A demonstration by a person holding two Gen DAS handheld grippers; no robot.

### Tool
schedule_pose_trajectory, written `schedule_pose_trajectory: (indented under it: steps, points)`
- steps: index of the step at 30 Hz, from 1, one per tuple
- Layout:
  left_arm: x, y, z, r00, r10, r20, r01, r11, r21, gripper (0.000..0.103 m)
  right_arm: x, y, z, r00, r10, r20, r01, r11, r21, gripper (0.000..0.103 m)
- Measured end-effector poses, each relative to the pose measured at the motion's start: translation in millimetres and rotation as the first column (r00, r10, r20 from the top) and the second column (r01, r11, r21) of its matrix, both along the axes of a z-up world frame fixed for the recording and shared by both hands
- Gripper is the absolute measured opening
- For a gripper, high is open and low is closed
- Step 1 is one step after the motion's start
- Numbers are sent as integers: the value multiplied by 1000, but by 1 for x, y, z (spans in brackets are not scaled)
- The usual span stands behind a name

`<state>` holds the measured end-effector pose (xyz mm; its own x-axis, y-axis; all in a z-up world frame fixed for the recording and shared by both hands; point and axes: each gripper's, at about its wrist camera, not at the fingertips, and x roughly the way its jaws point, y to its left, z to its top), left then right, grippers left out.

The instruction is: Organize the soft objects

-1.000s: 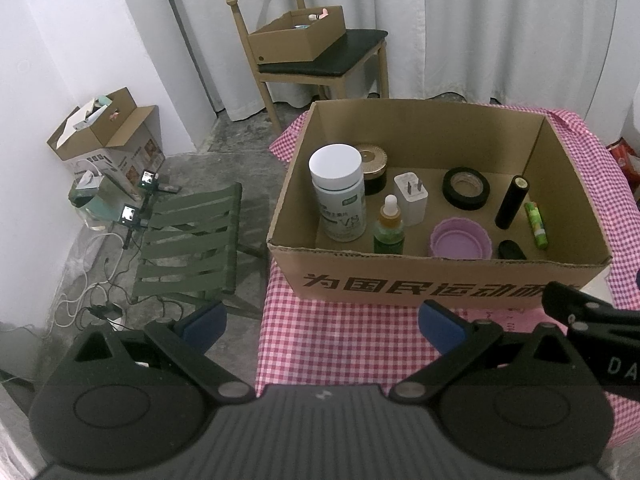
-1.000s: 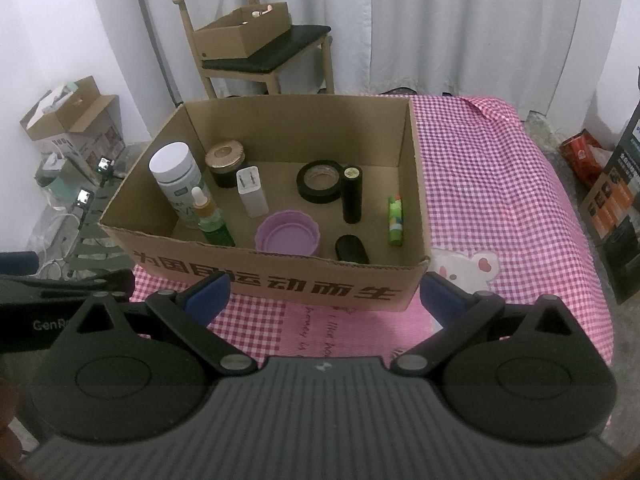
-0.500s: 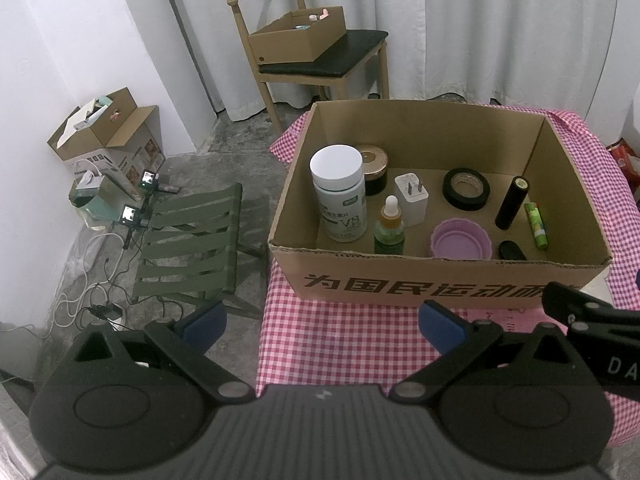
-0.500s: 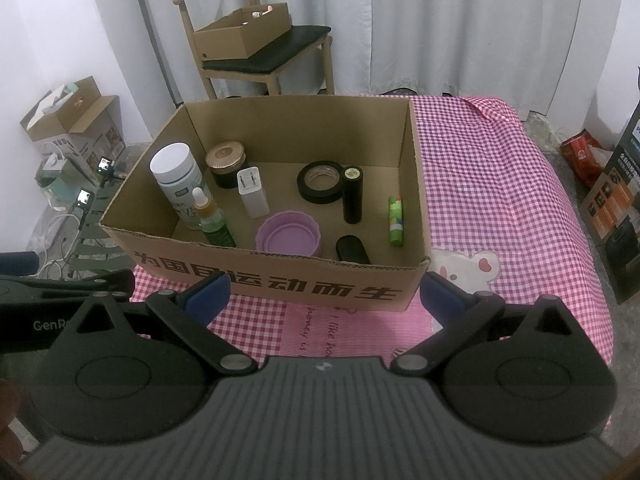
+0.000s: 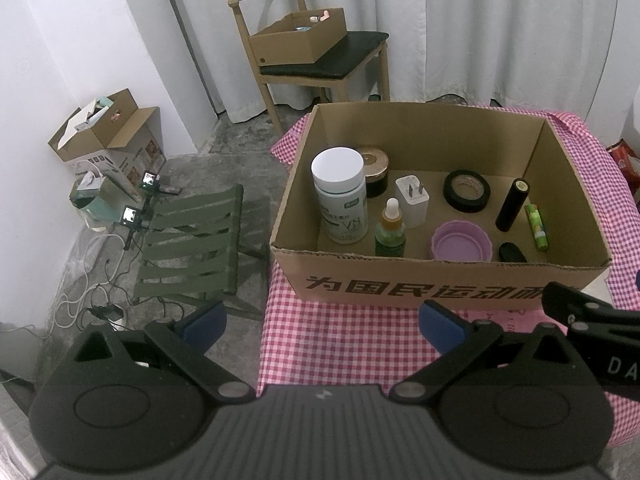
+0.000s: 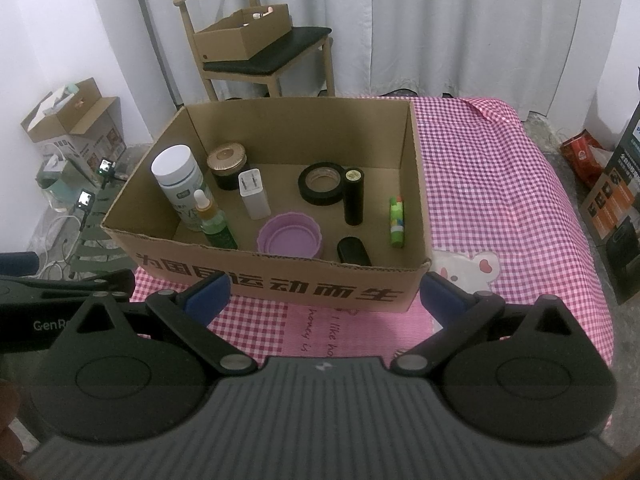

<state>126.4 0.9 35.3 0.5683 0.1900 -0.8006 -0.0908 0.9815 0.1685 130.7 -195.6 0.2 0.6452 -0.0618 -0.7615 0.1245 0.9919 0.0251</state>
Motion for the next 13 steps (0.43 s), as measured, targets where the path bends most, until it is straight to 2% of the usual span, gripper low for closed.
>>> schedule_pose_trajectory:
  steps: [13]
  points:
    - [0, 0, 0, 1000, 1, 1, -1, 1000, 1, 103, 0, 1, 1, 1000, 0, 1, 0, 1000, 1, 102]
